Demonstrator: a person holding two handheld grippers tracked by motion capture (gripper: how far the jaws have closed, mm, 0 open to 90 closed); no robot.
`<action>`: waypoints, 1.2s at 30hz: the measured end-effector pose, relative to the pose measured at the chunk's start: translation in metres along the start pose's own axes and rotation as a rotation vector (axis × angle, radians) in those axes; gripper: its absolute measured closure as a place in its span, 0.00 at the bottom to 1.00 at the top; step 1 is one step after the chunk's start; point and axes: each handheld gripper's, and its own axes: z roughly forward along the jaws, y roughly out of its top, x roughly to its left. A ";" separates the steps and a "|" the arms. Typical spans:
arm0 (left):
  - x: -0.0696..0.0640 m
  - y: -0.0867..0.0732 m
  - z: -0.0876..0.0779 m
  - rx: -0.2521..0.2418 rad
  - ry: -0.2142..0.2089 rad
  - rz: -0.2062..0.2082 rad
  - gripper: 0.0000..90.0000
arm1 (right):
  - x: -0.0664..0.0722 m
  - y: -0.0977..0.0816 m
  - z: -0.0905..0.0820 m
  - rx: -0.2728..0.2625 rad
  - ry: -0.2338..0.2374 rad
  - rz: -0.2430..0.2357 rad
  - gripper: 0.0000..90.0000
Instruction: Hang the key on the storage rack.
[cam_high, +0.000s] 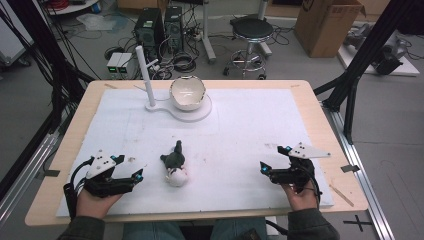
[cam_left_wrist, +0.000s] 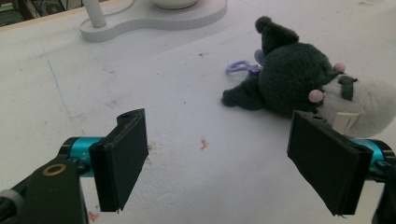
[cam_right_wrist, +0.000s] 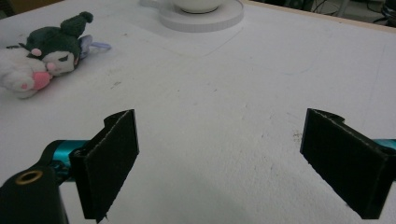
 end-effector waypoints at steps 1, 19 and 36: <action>0.000 0.000 0.000 0.001 0.000 0.001 0.23 | 0.000 0.000 0.000 -0.002 0.003 0.000 0.12; 0.001 -0.002 -0.004 -0.002 0.006 -0.005 0.23 | 0.005 0.005 0.007 -0.004 0.027 -0.008 0.12; 0.001 -0.003 -0.004 -0.011 0.001 -0.005 0.23 | 0.027 0.036 0.008 0.010 0.109 -0.031 0.12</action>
